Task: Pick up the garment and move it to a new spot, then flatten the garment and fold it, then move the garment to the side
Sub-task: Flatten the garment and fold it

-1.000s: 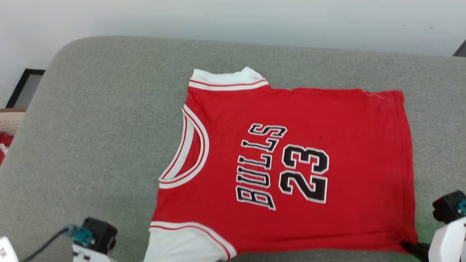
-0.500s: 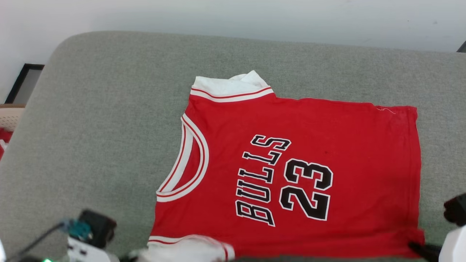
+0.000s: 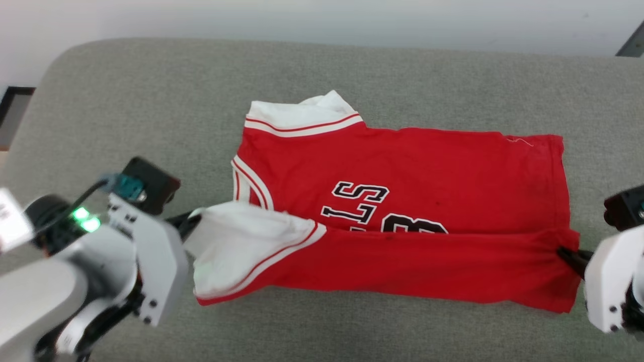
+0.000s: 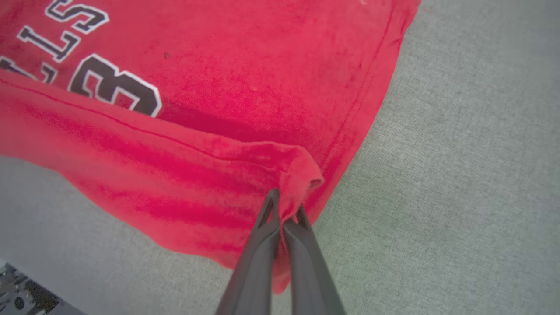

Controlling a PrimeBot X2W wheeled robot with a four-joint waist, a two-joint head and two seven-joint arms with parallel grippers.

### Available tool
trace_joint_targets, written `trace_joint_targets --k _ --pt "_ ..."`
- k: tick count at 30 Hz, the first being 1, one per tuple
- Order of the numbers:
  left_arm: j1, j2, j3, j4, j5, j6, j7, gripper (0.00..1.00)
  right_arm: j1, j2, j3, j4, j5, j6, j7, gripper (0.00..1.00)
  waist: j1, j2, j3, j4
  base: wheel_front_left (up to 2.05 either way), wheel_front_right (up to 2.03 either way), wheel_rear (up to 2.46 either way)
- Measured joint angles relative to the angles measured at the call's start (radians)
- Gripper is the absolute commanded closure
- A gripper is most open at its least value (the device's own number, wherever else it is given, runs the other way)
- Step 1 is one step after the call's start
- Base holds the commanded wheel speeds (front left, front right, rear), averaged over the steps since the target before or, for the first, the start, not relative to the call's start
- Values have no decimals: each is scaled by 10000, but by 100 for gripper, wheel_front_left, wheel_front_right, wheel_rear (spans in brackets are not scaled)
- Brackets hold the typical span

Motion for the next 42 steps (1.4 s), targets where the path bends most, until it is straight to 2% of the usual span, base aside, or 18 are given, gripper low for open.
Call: trace_joint_targets --k 7,13,19,20,23,24,25,28,30,31,32,37,42 --pt "-583 -1852 -196 2978 -144 -1766 17 100 -1310 148 738 1814 -211 0 -462 100 0 0 251 -215 0 0 0" --pt "-750 -3039 -405 5402 -485 -2995 171 100 -2260 359 1478 3239 -286 0 -876 100 0 0 440 -388 0 0 0" --pt "-779 -3910 -399 7403 -1143 -3636 462 100 -3033 527 2169 4374 -201 0 -1237 100 0 0 585 -554 0 0 0" --pt "-807 -4017 -391 7659 -1243 -3703 587 92 -3150 546 2257 4527 -192 0 -1244 100 0 0 602 -577 0 0 0" --pt "-848 -4307 -255 8355 -1666 -3854 784 53 -3480 646 2439 4941 -134 0 -1283 100 0 0 629 -631 0 0 0" --pt "-894 -4364 -209 8537 -1716 -3854 803 22 -3563 663 2504 5055 -107 0 -1294 100 0 0 623 -642 0 0 0" --pt "-953 -4428 -163 8667 -1776 -3856 863 0 -3636 662 2573 5127 -102 0 -1356 94 0 0 609 -642 0 0 0" --pt "-1103 -4544 -58 8884 -1952 -3914 957 0 -3775 692 2683 5363 -25 0 -1469 73 0 0 537 -621 0 0 0" --pt "-1130 -4575 -25 8880 -1973 -3948 953 0 -3811 669 2757 5427 -6 0 -1567 51 0 0 469 -582 0 0 0" --pt "-1150 -4575 -10 8865 -1971 -3944 951 0 -3810 662 2784 5438 58 0 -1601 19 0 0 430 -558 0 0 0" --pt "-1188 -4566 -23 8817 -1958 -3939 953 0 -3806 644 2790 5440 84 0 -1701 0 0 0 384 -531 0 0 0" --pt "-1253 -4403 10 8333 -1891 -3730 959 0 -3638 495 2654 5279 151 0 -2324 0 0 0 139 -354 0 0 0" --pt "-1212 -4021 100 7586 -2169 -3116 1429 0 -3278 437 2238 4880 -54 0 -3312 0 0 0 -101 -168 0 0 0"
